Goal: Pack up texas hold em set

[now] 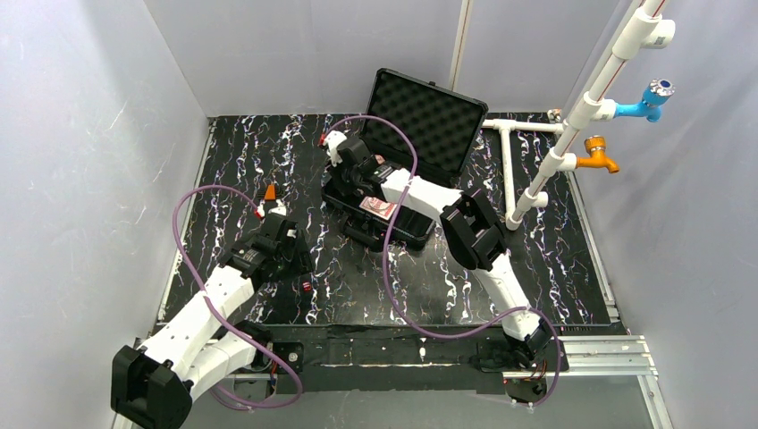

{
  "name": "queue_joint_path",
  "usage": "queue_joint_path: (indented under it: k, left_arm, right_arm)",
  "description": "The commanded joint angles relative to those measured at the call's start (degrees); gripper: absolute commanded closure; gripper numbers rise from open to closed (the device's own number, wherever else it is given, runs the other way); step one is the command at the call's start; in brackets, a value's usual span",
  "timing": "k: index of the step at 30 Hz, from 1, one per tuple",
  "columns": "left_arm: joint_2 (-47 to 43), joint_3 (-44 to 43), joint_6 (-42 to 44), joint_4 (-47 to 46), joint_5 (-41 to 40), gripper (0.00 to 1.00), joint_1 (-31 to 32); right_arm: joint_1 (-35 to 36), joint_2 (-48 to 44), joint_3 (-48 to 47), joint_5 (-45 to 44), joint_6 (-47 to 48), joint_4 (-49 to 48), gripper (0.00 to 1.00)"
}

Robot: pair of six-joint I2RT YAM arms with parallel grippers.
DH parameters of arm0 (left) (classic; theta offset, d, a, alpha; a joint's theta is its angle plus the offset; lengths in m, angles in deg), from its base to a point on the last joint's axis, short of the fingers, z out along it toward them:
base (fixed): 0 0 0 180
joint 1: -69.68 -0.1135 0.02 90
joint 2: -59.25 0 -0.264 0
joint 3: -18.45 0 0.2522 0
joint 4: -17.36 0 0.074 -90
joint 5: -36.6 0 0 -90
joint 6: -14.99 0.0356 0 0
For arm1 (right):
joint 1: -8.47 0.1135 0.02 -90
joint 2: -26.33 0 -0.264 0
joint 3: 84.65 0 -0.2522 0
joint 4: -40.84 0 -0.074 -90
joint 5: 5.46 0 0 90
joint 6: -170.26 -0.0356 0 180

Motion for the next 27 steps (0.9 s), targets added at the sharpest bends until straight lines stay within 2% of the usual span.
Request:
queue_joint_path:
  k: [1,18,24,27]
  left_arm:
    - [-1.08,0.54,0.30,0.39,-0.01,0.43,0.55]
    - [-1.31,0.62,0.26,0.44,-0.62,0.43,1.15]
    - [-1.23,0.62,0.29,0.42,-0.80,0.43,1.31]
    - [-1.16,0.62,0.27,0.51,-0.89,0.43,1.37]
  right_arm:
    - [0.22,2.32,-3.04,1.42,-1.65,-1.91,0.93]
    - [0.22,4.09,-5.48,1.35,-2.47,-1.78,0.83]
    - [0.22,4.32,-6.00,0.92,-2.80,-1.57,0.60]
    - [0.22,4.08,-5.83,0.74,-2.83,-1.52,0.52]
